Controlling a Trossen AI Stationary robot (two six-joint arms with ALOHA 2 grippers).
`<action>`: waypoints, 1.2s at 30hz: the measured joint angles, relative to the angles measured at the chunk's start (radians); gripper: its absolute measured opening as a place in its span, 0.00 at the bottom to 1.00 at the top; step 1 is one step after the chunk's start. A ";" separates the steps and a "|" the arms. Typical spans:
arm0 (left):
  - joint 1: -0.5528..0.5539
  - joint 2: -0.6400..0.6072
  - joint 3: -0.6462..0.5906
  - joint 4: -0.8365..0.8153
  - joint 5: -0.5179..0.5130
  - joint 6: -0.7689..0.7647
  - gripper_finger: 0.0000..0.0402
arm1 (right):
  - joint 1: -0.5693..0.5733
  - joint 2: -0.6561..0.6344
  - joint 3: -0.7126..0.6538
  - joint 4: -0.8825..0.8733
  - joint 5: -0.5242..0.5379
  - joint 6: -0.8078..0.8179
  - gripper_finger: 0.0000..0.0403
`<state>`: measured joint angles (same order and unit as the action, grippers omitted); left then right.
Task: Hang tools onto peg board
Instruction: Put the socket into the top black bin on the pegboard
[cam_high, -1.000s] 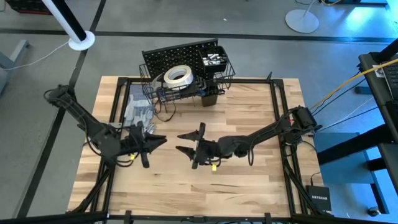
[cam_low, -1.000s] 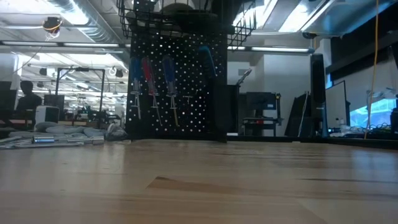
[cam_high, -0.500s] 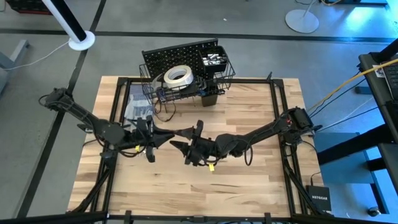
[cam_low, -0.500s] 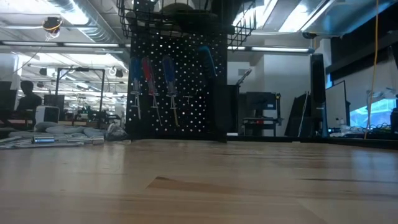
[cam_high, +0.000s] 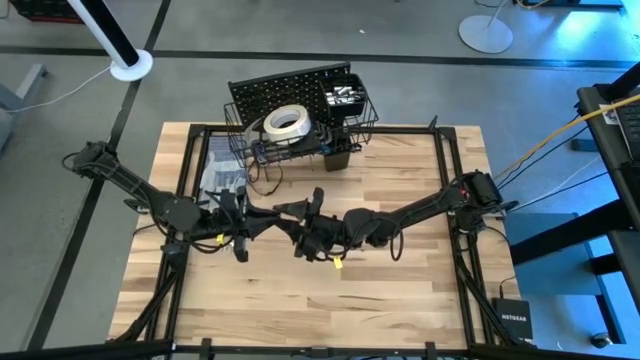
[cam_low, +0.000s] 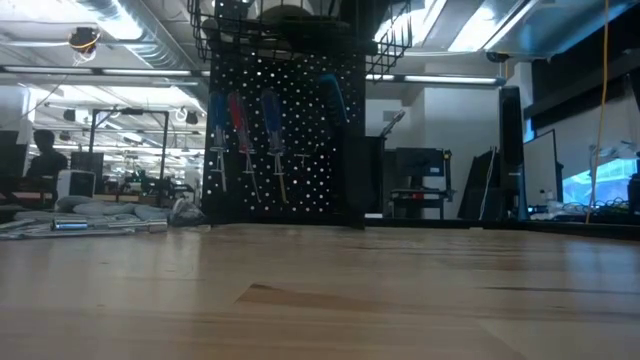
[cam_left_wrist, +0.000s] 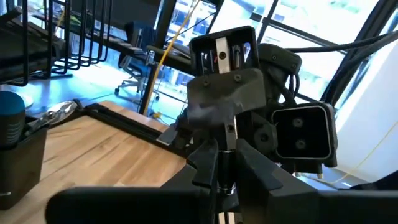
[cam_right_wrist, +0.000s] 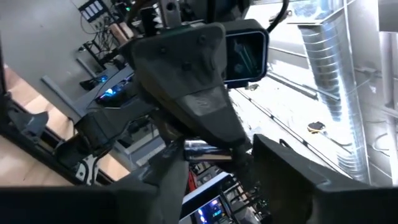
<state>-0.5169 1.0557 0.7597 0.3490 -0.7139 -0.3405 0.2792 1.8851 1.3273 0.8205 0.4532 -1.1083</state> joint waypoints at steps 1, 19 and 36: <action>0.000 0.000 0.000 0.000 0.000 0.000 0.07 | -0.005 0.000 0.004 -0.013 0.004 0.000 0.42; -0.008 -0.090 -0.001 -0.076 0.019 0.073 0.32 | -0.007 0.000 0.012 -0.029 0.044 0.002 0.23; -0.120 -0.297 -0.002 -0.915 -0.162 -0.412 0.36 | 0.035 -0.081 0.011 -0.277 0.163 0.229 0.08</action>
<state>-0.6372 0.7590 0.7578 -0.5663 -0.8755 -0.7521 0.3145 1.8045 1.3380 0.5433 0.6163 -0.8794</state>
